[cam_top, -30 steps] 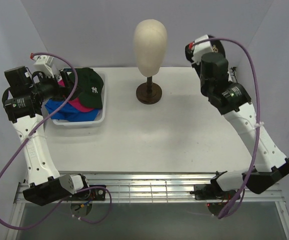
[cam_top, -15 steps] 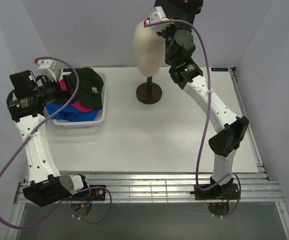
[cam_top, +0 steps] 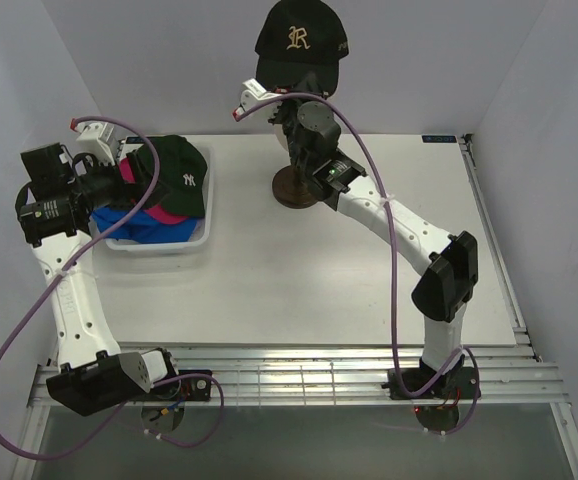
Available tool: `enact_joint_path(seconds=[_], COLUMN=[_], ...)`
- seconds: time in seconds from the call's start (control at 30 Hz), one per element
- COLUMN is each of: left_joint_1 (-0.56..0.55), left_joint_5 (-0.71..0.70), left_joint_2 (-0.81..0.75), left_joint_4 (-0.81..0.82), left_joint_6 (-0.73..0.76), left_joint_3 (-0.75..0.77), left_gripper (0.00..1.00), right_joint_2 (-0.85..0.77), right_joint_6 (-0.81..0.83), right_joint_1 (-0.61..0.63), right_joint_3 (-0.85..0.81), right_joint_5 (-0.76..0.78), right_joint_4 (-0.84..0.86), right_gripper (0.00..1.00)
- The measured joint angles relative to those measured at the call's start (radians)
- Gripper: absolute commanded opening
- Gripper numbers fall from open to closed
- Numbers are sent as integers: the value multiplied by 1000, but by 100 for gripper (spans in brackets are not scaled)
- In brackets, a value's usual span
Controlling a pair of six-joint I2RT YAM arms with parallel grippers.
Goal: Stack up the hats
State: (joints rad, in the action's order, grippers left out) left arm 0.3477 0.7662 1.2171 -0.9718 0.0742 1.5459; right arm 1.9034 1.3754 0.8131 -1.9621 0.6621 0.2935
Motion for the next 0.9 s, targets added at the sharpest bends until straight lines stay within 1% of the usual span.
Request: enact_joint_path(seconds=[0.1,0.27,0.57,0.73,0.9], left_joint_1=[0,0,0,0,0], left_joint_5=[0,0,0,0,0], left_joint_2=[-6,-10,-10,-10,-11], left_joint_4=[0,1,0,0,4], left_joint_6=[1,3,8,8,8], left_joint_3=[0,0,-1,-2,-9], left_gripper=[98,98,98,98,98], right_joint_2=[-18,-50,-118,-148,-165], right_joint_6=[27,21,-20,-78,-101], right_joint_1=[-7,-10,0,1,7], right_joint_3=[70,115,129,159,167], right_joint_5=[32,33,4,-50,-77], right_joint_4=[-4,-13,-151,-237,-294], right_gripper=[8,8,8,8,8])
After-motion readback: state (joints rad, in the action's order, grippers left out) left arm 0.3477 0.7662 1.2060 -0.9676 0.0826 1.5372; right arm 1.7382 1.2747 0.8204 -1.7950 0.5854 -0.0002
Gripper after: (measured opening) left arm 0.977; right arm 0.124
